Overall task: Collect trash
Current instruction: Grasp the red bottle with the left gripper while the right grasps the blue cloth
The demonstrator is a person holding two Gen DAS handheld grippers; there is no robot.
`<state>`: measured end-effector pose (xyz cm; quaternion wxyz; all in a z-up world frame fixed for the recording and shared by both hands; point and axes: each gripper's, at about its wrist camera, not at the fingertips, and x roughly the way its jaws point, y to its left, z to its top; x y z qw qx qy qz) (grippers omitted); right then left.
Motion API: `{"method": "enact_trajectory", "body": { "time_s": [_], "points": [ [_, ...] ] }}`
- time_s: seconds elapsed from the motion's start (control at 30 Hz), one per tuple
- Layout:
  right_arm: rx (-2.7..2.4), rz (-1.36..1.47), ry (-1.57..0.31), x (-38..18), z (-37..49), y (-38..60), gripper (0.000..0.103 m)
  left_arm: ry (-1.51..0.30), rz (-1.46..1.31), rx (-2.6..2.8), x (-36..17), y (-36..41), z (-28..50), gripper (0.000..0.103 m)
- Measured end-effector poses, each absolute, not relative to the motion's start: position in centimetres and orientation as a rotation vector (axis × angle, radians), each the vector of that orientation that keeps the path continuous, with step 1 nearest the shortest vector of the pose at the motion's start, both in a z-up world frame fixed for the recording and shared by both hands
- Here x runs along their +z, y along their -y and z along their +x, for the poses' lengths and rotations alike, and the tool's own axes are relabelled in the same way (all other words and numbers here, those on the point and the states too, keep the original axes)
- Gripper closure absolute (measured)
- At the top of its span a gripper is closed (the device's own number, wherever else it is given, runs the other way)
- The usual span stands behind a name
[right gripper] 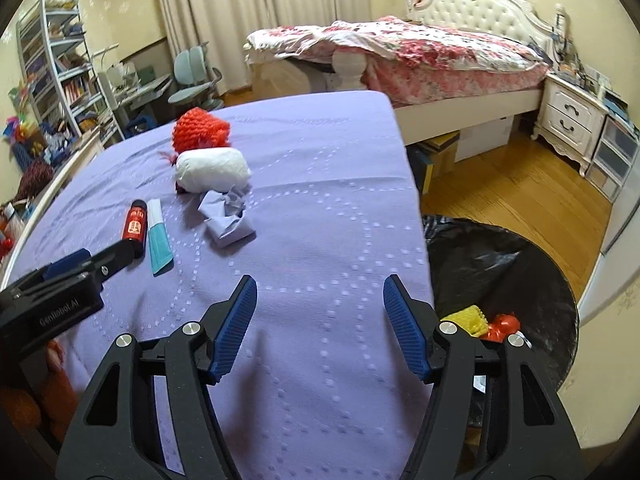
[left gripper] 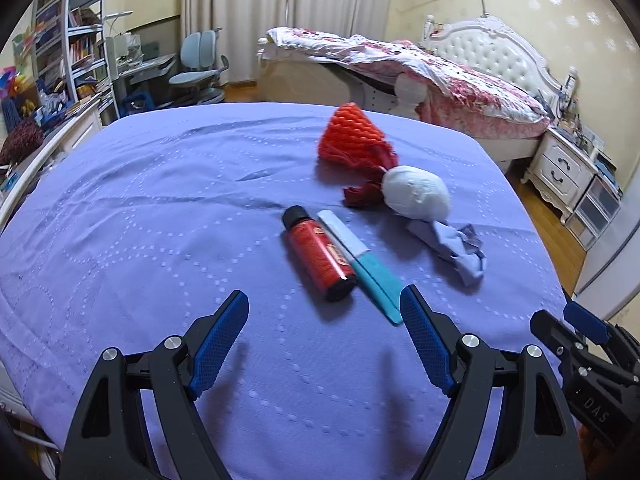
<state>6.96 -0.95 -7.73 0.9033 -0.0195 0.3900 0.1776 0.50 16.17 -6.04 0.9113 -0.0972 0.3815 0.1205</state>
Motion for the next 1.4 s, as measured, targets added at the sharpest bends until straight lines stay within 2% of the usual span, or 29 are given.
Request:
{"method": "enact_trajectory", "body": {
  "time_s": [0.43, 0.6, 0.67, 0.87, 1.2, 1.33, 1.4],
  "points": [
    [0.391, -0.06, -0.831, -8.0, 8.7, -1.5, 0.039, -0.803, -0.228, 0.267, -6.2, -18.5, 2.8, 0.025],
    [0.404, -0.071, -0.842, -8.1, 8.9, -2.2, 0.039, -0.839, -0.235, 0.225, -6.7, -19.3, 3.1, 0.048],
    [0.408, -0.076, -0.846, -8.2, 8.9, -2.5, 0.039, -0.857, -0.254, 0.206, -6.9, -19.6, 3.1, 0.06],
    [0.427, -0.087, -0.858, -8.2, 9.2, -3.7, 0.039, -0.858, -0.264, 0.174, -6.9, -20.5, 2.7, 0.074],
    [0.455, -0.117, -0.866, -8.3, 10.2, -6.1, 0.039, -0.867, -0.263, 0.169, -6.8, -21.4, 1.7, 0.074],
    [0.458, -0.12, -0.873, -8.4, 10.8, -6.8, 0.039, -0.855, -0.273, 0.168, -6.6, -21.7, 2.2, 0.055],
    [0.456, -0.122, -0.876, -8.4, 11.0, -7.0, 0.039, -0.86, -0.273, 0.164, -6.6, -21.8, 2.7, 0.054]
  ]
}}
